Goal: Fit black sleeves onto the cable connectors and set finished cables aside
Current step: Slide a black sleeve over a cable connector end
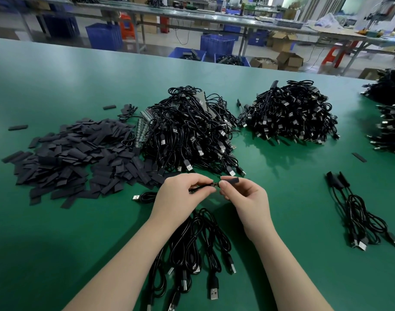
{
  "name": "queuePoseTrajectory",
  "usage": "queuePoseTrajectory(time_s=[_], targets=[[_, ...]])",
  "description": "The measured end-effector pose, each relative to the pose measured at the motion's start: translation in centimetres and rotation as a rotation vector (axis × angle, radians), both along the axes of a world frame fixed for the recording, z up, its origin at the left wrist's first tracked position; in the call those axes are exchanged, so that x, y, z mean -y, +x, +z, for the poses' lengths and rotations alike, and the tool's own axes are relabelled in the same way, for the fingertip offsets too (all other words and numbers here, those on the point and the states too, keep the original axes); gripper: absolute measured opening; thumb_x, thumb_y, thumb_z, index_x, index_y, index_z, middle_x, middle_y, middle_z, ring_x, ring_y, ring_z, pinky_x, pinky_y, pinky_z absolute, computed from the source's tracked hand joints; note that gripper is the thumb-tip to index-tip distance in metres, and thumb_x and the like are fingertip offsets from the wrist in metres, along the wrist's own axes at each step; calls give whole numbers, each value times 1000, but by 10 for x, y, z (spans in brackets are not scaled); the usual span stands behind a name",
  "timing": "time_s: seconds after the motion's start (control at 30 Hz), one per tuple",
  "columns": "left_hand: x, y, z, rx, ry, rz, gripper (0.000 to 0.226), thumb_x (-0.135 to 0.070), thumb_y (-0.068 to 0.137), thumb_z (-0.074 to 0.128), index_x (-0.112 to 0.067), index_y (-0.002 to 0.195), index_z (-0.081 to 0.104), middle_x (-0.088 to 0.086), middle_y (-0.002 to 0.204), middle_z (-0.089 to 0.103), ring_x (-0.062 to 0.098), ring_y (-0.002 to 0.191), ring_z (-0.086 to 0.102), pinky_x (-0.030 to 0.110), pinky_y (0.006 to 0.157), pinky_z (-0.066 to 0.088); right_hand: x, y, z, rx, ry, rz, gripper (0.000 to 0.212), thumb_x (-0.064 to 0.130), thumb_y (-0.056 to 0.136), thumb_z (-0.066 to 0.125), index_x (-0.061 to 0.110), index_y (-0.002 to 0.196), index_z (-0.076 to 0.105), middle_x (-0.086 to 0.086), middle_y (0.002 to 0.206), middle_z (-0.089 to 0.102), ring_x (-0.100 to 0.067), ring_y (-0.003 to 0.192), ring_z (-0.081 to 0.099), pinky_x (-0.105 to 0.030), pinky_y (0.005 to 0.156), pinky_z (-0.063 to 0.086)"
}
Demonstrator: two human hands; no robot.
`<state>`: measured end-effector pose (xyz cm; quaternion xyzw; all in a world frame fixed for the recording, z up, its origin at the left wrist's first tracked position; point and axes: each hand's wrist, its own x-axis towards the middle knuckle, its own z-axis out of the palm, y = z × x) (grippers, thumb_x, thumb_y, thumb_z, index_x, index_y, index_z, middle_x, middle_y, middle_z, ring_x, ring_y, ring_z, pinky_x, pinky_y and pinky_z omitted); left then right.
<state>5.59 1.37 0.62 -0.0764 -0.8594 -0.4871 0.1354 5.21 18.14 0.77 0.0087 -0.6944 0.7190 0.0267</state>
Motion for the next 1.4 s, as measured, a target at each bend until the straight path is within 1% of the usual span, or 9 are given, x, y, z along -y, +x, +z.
queuePoseTrajectory(time_s=[0.07, 0.17, 0.33, 0.43, 0.73, 1.1, 1.17, 1.27, 1.4], targets=[[-1, 1, 1, -18, -20, -28, 13, -36, 82, 74, -38, 95, 75, -24, 89, 70, -3, 86, 65, 31, 78, 56, 2, 1, -2, -12, 44, -2, 14, 20, 84, 78, 34, 84, 78, -3, 79, 75, -9, 72, 64, -22, 71, 53], [-2, 3, 3, -28, -39, -55, 15, -34, 84, 70, -37, 98, 75, -21, 91, 70, -1, 88, 65, 30, 78, 55, 5, 2, -3, -7, 12, -18, 14, 21, 83, 78, 34, 87, 78, 0, 78, 75, -7, 72, 64, -20, 71, 53], [-3, 2, 2, -18, -30, -41, 20, -27, 85, 68, -36, 102, 75, -20, 95, 70, -3, 92, 64, 25, 81, 53, 4, 2, -2, -3, -114, 46, 22, 11, 85, 76, 33, 92, 78, 7, 76, 69, -5, 76, 65, -16, 74, 52], [-3, 1, 2, -28, -34, -26, 20, -25, 86, 70, -36, 102, 75, -20, 94, 70, -3, 92, 64, 24, 80, 53, 4, 2, -2, -16, -112, 63, 26, 7, 85, 75, 32, 93, 78, 7, 83, 74, -6, 80, 68, -17, 75, 52], [-6, 3, 1, -72, 30, -43, 17, -21, 85, 74, -32, 97, 77, -25, 89, 70, -4, 83, 65, 15, 72, 51, 5, 2, -4, 0, -141, -34, 16, 7, 82, 78, 23, 85, 77, -1, 79, 75, -10, 77, 71, -17, 70, 54], [-6, 3, -1, -166, 2, -9, 26, -17, 85, 75, -22, 110, 75, -11, 96, 73, -3, 93, 64, 15, 82, 51, 8, 3, -1, 17, -150, 5, 18, 6, 83, 76, 17, 97, 73, 0, 74, 72, -10, 74, 70, -16, 71, 53], [-7, 4, -1, -175, -5, -20, 24, -16, 85, 74, -24, 108, 76, -16, 95, 72, -5, 93, 64, 16, 82, 51, 8, 4, 0, 3, -139, -2, 25, 7, 84, 75, 19, 105, 71, 3, 72, 71, -7, 72, 68, -16, 73, 54], [-8, 4, 0, -178, -29, -59, 24, -16, 86, 71, -28, 107, 75, -23, 95, 70, -6, 93, 63, 13, 80, 49, 7, 6, 2, -45, -82, -31, 40, 10, 85, 76, 30, 118, 63, -1, 81, 76, -10, 79, 71, -21, 83, 56], [-9, 4, 0, -184, -50, -43, 27, -13, 87, 71, -28, 109, 75, -18, 98, 72, -7, 94, 62, 10, 80, 47, 8, 7, 3, -96, -57, -61, 40, 10, 86, 75, 35, 115, 65, -1, 82, 77, -11, 81, 73, -19, 81, 55]])
